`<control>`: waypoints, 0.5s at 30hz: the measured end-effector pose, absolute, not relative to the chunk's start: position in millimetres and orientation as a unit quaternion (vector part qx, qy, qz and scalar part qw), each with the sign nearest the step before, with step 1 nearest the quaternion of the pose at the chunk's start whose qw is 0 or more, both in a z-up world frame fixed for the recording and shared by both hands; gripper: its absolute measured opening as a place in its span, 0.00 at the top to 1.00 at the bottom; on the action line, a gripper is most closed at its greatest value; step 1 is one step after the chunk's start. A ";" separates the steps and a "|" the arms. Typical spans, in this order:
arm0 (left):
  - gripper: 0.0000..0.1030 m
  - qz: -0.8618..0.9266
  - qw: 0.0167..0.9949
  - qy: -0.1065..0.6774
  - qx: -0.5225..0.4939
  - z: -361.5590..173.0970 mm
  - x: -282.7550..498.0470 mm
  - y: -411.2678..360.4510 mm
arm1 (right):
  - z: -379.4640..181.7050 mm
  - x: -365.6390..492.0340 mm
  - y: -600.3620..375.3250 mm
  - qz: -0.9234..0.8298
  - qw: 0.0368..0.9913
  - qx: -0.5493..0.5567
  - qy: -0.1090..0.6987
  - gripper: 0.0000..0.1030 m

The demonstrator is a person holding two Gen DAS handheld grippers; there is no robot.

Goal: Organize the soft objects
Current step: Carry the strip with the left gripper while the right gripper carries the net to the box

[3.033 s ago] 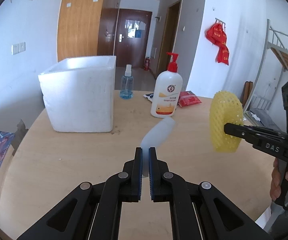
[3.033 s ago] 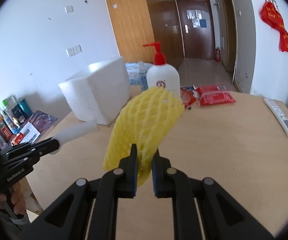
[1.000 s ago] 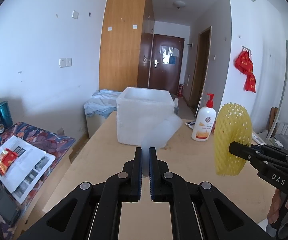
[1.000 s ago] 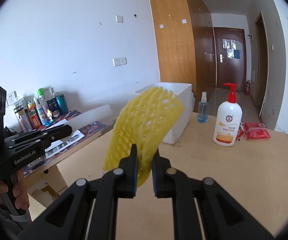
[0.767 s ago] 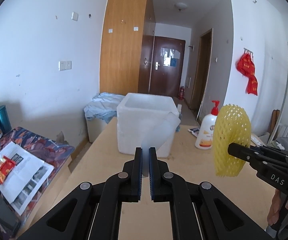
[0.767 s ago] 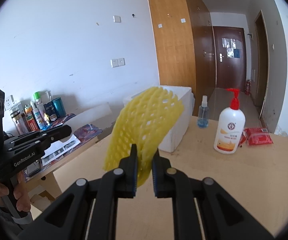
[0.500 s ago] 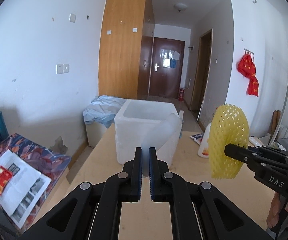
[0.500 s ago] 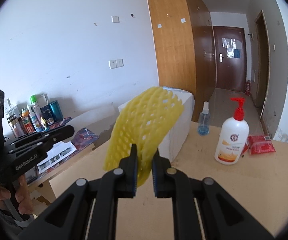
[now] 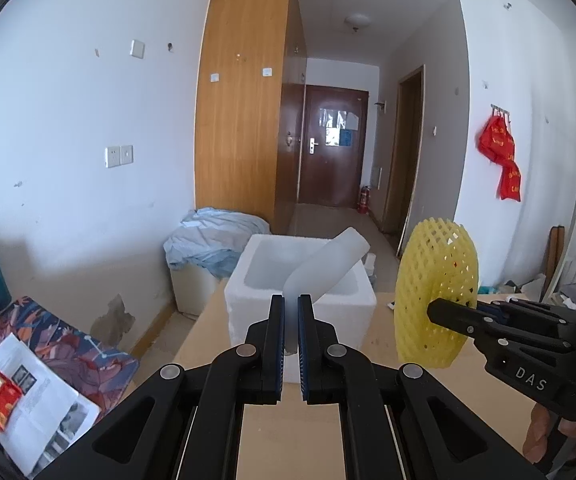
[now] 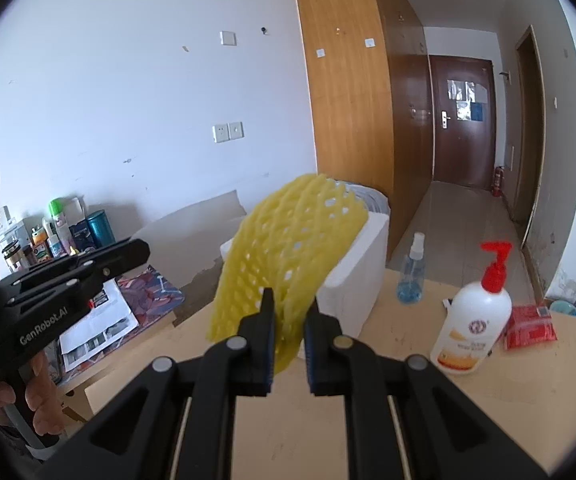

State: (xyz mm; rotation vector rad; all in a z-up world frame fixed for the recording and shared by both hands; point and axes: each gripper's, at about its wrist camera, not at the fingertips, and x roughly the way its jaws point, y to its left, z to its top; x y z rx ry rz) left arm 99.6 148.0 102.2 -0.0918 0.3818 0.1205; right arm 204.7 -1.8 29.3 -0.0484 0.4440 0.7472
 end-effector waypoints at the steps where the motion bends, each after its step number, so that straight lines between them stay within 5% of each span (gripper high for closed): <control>1: 0.94 0.060 0.979 0.190 -0.047 103.3 103.2 149.3 | 31.2 209.4 -0.3 0.361 0.907 -0.023 0.215 0.85; 15: 0.94 0.071 0.977 0.195 -0.053 109.2 144.4 165.8 | 39.3 243.5 16.2 0.359 0.910 -0.027 0.206 0.85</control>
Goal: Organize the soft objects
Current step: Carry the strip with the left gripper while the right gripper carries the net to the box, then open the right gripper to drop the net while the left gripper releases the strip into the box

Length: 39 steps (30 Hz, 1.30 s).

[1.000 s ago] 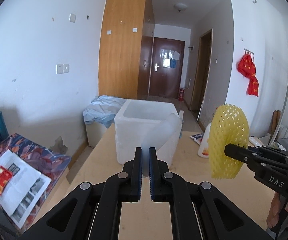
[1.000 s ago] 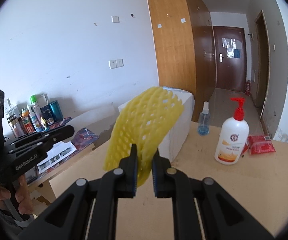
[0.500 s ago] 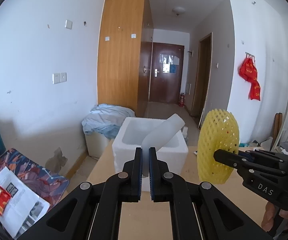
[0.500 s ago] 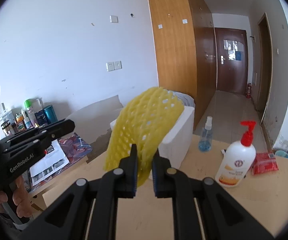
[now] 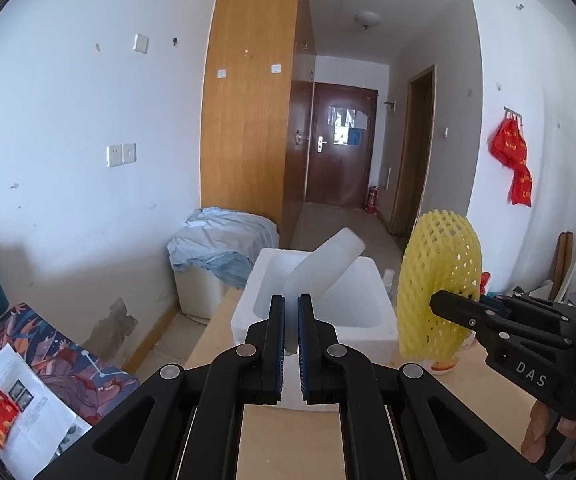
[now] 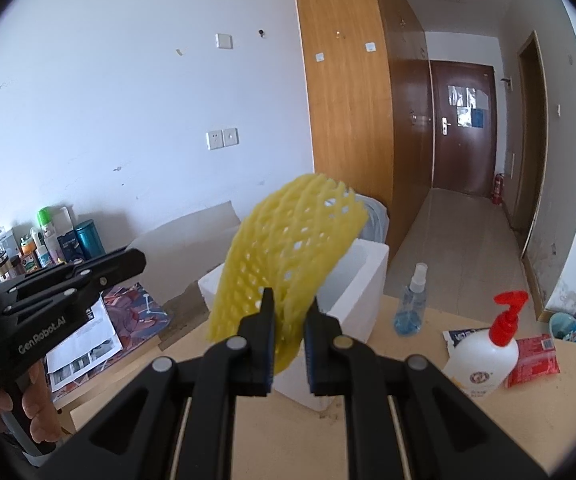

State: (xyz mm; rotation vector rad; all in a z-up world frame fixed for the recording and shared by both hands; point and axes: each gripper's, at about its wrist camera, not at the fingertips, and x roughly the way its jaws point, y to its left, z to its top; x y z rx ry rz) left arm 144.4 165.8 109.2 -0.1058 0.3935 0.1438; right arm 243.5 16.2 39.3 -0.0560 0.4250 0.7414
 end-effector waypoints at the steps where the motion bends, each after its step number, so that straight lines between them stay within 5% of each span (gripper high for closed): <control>1: 0.94 0.069 0.976 0.197 -0.054 109.4 148.3 166.8 | 39.3 246.0 18.0 0.360 0.909 -0.027 0.207 0.85; 39: 0.94 0.067 0.973 0.215 -0.057 92.1 228.0 183.9 | 11.8 343.1 67.6 0.379 0.884 -0.030 0.270 0.85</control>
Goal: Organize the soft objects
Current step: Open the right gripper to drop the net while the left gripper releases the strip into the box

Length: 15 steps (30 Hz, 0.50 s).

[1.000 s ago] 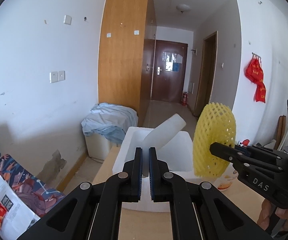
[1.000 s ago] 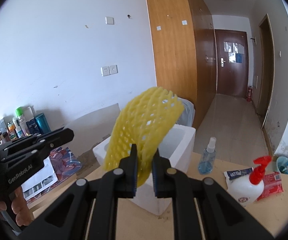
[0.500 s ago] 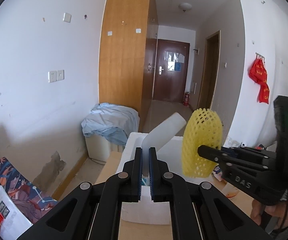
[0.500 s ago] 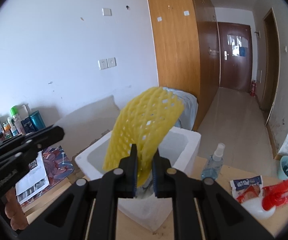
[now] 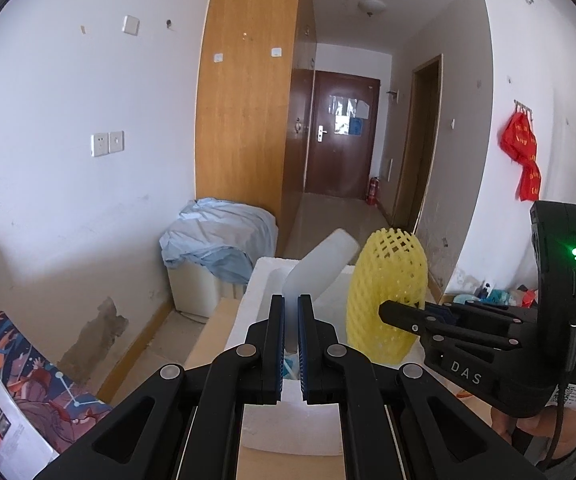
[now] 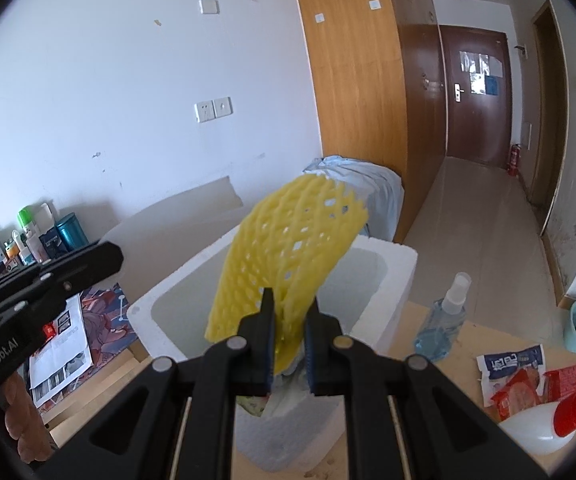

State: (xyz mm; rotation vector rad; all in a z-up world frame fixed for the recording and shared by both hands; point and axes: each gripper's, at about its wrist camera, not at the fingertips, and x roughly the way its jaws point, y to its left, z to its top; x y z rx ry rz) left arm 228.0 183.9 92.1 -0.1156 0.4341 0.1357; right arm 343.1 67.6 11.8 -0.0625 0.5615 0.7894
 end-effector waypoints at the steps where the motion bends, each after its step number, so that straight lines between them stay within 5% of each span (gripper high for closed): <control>1: 0.94 0.068 0.972 0.216 -0.057 92.0 228.1 183.4 | 12.4 344.0 67.5 0.381 0.884 -0.033 0.271 0.85; 3: 0.94 0.069 0.973 0.214 -0.058 92.9 227.9 184.2 | 11.9 343.2 67.7 0.381 0.883 -0.036 0.272 0.80; 7: 0.94 0.071 0.973 0.214 -0.060 93.5 226.7 185.0 | 14.7 340.5 63.8 0.378 0.887 -0.032 0.263 0.43; 15: 0.94 0.072 0.972 0.217 -0.057 93.6 230.1 182.9 | 26.8 341.0 47.2 0.366 0.896 -0.008 0.250 0.36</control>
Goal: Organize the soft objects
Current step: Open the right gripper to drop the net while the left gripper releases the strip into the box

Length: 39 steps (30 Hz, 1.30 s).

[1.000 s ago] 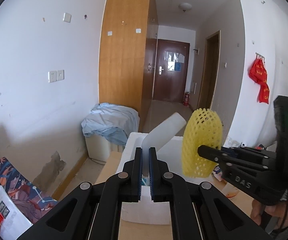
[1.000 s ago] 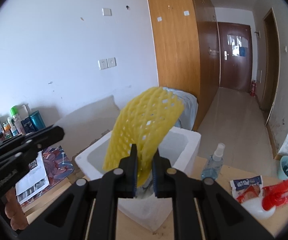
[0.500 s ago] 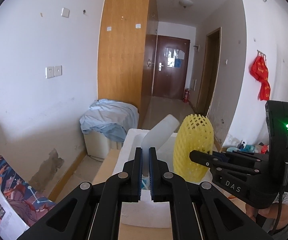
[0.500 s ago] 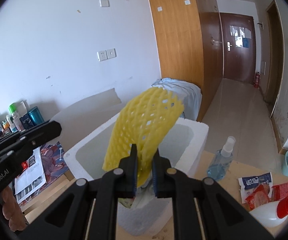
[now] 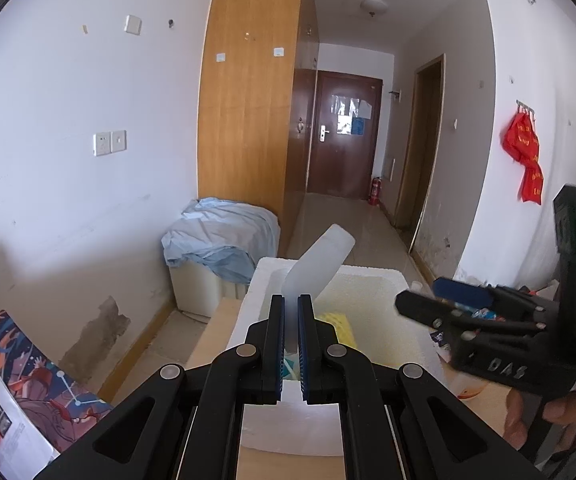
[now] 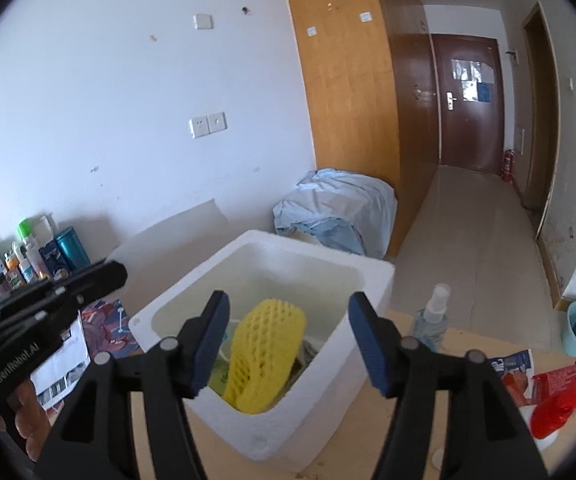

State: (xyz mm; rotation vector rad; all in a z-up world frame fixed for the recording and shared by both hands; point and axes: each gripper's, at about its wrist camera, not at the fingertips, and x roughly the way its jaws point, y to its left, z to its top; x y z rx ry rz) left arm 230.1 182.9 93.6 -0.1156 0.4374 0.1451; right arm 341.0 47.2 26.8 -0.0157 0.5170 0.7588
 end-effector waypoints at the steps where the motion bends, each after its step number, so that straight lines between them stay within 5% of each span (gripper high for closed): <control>1: 0.94 0.070 0.972 0.218 -0.057 93.6 231.1 181.3 | 29.2 340.6 44.2 0.367 0.897 -0.003 0.248 0.36; 27: 0.92 0.072 0.964 0.250 -0.044 71.7 283.5 179.0 | 43.3 329.6 30.4 0.370 0.903 0.008 0.220 0.36; 31: 0.76 0.078 0.967 0.243 -0.028 73.5 280.3 172.3 | 45.2 328.3 26.1 0.369 0.904 0.011 0.216 0.36; 35: 0.29 0.089 0.968 0.233 -0.027 75.5 276.6 171.6 | 47.8 327.8 22.5 0.369 0.905 0.014 0.212 0.36; 39: 0.20 0.103 0.970 0.219 -0.032 80.4 267.0 176.5 | 49.6 328.0 20.1 0.369 0.905 0.018 0.209 0.36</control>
